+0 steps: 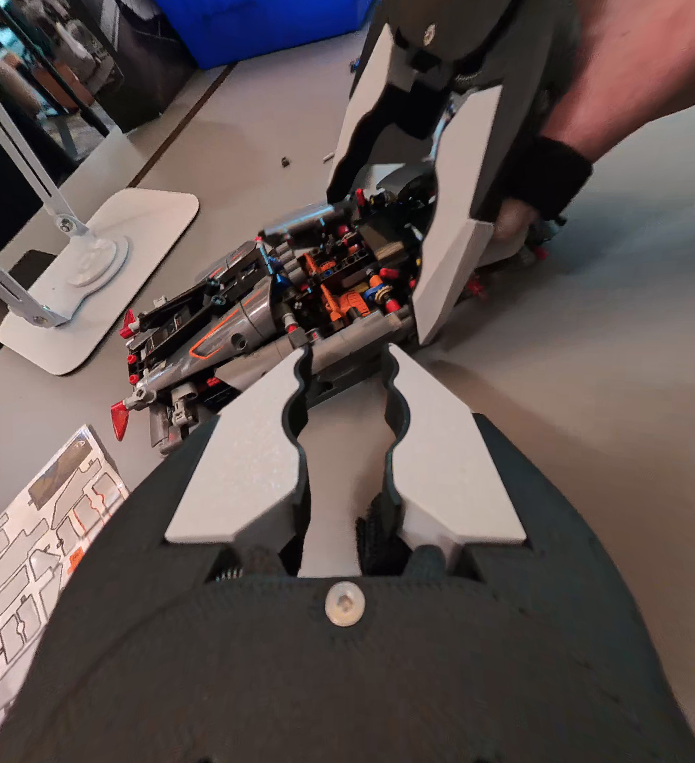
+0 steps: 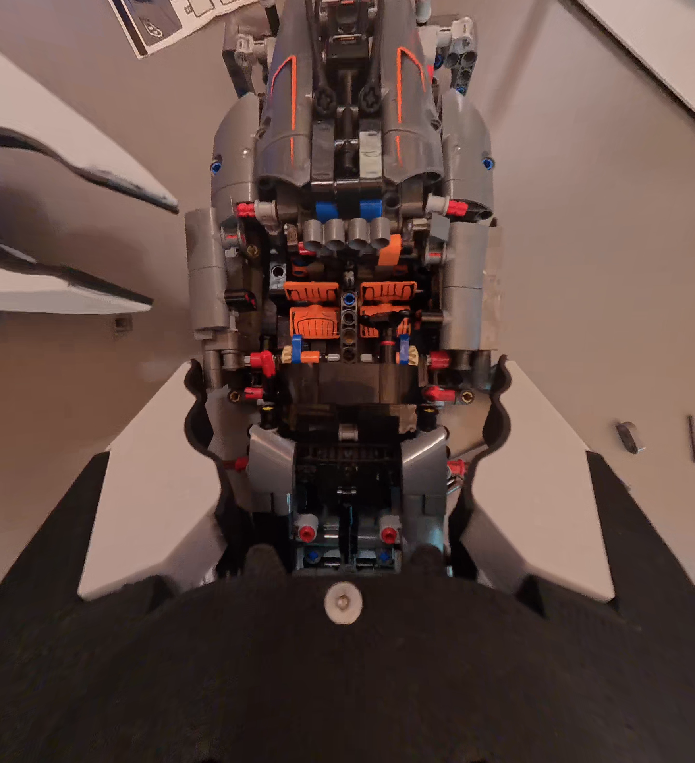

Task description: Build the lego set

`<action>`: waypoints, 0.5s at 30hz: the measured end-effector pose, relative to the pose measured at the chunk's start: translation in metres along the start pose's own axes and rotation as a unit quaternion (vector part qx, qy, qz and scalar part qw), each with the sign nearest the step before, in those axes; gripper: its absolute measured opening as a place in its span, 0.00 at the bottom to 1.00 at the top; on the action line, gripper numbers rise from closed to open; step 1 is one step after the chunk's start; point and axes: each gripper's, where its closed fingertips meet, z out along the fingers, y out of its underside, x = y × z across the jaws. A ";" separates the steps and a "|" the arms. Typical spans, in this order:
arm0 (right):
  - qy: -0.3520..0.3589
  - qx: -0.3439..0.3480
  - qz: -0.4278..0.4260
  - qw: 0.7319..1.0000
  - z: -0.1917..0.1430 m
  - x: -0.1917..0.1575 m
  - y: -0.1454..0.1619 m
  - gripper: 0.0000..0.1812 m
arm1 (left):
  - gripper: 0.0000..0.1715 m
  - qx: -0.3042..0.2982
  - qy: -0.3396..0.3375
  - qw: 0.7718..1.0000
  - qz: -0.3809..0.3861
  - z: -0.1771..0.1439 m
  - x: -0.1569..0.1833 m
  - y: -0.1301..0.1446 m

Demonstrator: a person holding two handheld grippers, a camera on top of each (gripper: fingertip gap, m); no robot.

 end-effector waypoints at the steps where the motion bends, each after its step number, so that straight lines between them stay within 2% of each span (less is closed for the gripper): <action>1: -0.008 -0.002 -0.002 1.000 0.000 -0.001 0.001 0.73 | 0.17 0.006 0.003 1.000 0.005 -0.001 0.004 -0.004; 4: -0.043 0.017 -0.005 0.999 -0.007 -0.002 -0.001 0.72 | 0.14 0.010 0.005 1.000 0.006 -0.004 0.015 -0.011; 9: -0.106 0.041 -0.004 0.993 -0.019 0.002 -0.006 0.70 | 0.07 -0.014 0.031 0.999 -0.042 0.002 0.039 -0.008; 15: -0.167 0.059 0.003 0.984 -0.023 0.004 -0.008 0.60 | 0.04 -0.050 0.024 0.996 -0.069 0.018 0.045 0.005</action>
